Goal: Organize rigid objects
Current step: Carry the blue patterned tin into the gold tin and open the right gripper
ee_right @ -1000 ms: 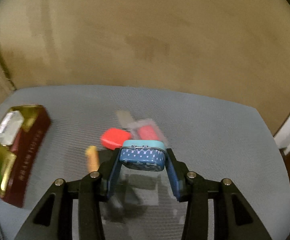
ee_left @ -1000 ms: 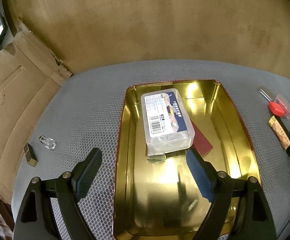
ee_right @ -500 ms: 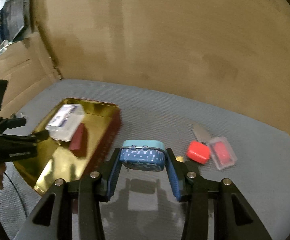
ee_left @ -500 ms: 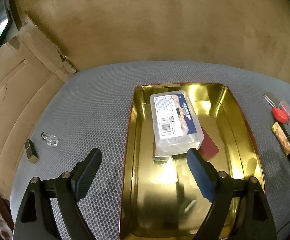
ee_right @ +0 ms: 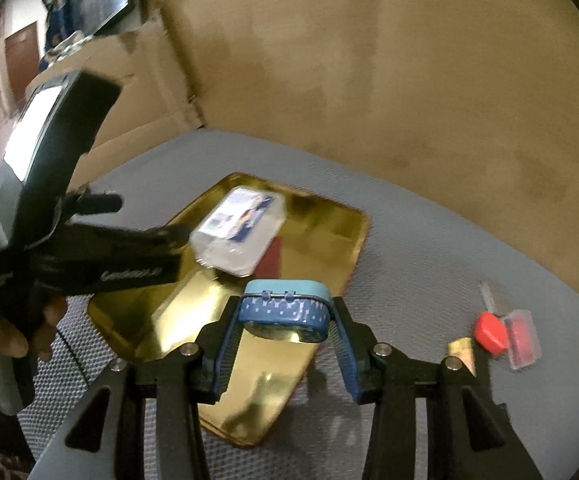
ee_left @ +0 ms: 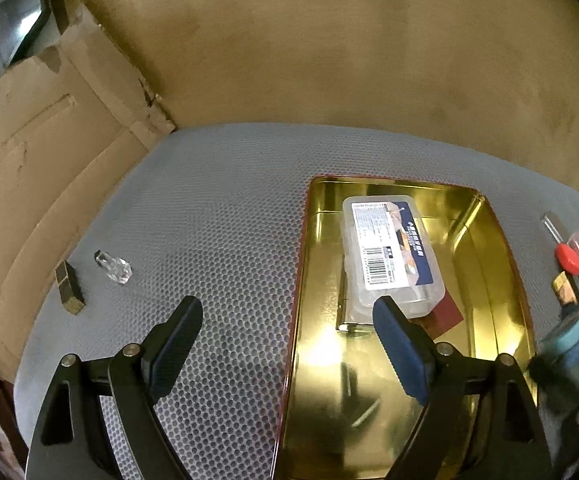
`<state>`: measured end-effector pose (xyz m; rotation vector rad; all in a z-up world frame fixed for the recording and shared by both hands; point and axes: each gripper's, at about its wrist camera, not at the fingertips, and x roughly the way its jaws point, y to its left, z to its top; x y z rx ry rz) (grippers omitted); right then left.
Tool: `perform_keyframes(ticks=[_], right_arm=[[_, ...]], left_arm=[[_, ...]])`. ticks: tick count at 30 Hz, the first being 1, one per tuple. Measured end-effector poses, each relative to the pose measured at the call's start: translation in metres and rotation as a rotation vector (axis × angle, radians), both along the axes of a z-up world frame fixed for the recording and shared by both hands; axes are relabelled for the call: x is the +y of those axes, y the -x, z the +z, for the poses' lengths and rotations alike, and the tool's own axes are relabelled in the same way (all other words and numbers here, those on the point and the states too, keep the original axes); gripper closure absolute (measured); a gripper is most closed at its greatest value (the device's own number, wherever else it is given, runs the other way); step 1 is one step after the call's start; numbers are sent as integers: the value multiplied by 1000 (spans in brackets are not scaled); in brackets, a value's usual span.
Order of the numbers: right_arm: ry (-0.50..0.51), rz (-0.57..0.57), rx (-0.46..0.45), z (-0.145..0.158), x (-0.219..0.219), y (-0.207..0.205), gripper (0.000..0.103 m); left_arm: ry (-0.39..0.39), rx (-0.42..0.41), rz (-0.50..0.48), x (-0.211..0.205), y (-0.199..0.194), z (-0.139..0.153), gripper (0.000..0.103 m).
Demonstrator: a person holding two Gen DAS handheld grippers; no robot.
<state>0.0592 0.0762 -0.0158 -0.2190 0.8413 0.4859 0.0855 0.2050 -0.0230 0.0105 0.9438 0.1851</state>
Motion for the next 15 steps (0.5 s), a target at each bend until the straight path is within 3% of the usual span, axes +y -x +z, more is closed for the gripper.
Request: perform_keyframes(ticks=[9, 15], right_arm=[[75, 56, 91, -26, 32, -7, 59], [80, 55, 99, -33, 34, -9, 59]], left_arm=[[0, -3, 25, 10, -1, 0, 18], [26, 3, 47, 21, -4, -2, 18]])
